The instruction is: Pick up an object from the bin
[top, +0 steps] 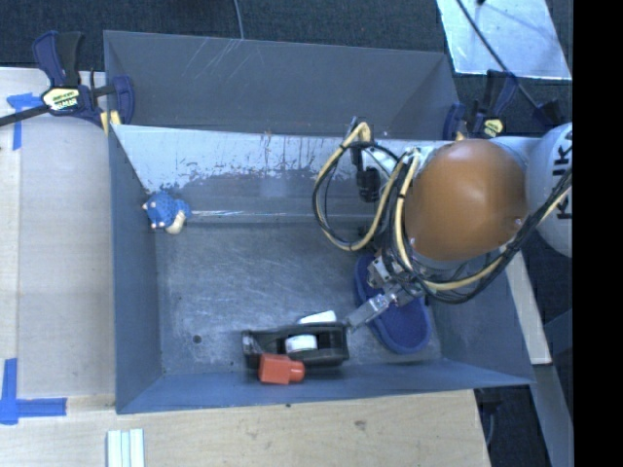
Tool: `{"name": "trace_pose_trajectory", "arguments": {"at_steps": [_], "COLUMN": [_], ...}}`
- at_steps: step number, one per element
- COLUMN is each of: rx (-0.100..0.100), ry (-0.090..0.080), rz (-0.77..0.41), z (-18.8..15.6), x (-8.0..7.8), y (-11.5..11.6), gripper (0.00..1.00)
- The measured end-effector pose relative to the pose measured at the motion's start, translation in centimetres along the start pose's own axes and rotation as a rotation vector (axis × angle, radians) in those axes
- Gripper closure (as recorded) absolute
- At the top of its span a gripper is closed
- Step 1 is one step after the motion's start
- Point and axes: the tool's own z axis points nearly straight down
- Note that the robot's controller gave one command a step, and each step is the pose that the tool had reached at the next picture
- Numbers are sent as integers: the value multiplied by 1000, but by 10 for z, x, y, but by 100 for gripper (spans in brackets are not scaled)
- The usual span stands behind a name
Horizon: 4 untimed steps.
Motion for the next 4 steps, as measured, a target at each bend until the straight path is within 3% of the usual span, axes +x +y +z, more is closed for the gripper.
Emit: {"name": "trace_pose_trajectory", "arguments": {"at_steps": [1,2,3,4], "rx": [7,4,6,4], "ry": [2,0,5,1], "rz": [-221,-219,-239,-297], "z": [22,22,-100,-129], "x": [26,26,28,22], "y": [29,30,52,40], "gripper": [0,100,100,100]}}
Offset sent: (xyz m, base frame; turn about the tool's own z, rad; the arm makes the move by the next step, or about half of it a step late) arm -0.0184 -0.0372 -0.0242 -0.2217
